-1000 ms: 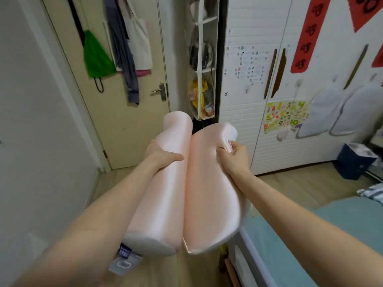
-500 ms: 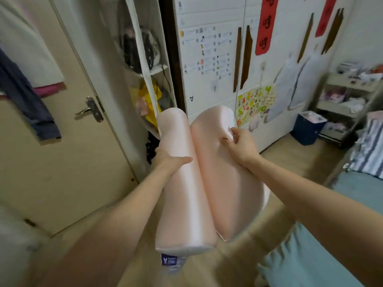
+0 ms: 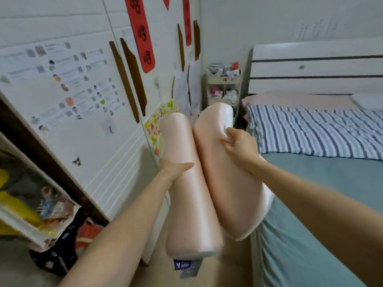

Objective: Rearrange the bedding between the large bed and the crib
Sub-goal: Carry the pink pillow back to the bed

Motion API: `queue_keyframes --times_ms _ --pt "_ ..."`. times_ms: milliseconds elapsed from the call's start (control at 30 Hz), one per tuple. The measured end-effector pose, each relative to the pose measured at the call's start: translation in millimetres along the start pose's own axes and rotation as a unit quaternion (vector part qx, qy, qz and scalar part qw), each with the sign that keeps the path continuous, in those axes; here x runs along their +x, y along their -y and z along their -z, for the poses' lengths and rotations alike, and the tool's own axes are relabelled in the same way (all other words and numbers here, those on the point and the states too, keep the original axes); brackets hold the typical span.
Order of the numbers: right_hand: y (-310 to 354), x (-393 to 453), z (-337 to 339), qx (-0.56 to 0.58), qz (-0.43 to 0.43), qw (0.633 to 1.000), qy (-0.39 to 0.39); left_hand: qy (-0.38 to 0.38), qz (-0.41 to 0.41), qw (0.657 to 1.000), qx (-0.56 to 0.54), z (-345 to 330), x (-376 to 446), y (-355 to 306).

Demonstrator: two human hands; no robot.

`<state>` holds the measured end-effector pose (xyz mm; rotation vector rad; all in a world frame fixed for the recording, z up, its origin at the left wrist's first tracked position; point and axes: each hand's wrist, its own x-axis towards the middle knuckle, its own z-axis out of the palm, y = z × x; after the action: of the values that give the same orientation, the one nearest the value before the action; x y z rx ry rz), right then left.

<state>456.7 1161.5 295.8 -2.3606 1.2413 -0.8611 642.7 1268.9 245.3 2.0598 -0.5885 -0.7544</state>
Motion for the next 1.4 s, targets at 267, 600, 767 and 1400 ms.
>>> queue_keyframes --times_ms 267,600,767,1400 --pt "-44 150 0 -0.123 0.013 0.991 -0.042 0.074 -0.166 0.973 0.141 -23 138 -111" --pt "-124 331 -37 -0.27 0.134 0.954 0.006 0.077 -0.507 0.677 0.528 -113 338 -268" --pt "-170 425 -37 -0.292 0.103 0.951 0.026 0.155 -0.567 0.627 0.511 -187 419 -359" --pt "-423 787 -52 -0.427 -0.131 0.892 0.064 0.077 -0.679 0.512 0.52 -456 680 -605"
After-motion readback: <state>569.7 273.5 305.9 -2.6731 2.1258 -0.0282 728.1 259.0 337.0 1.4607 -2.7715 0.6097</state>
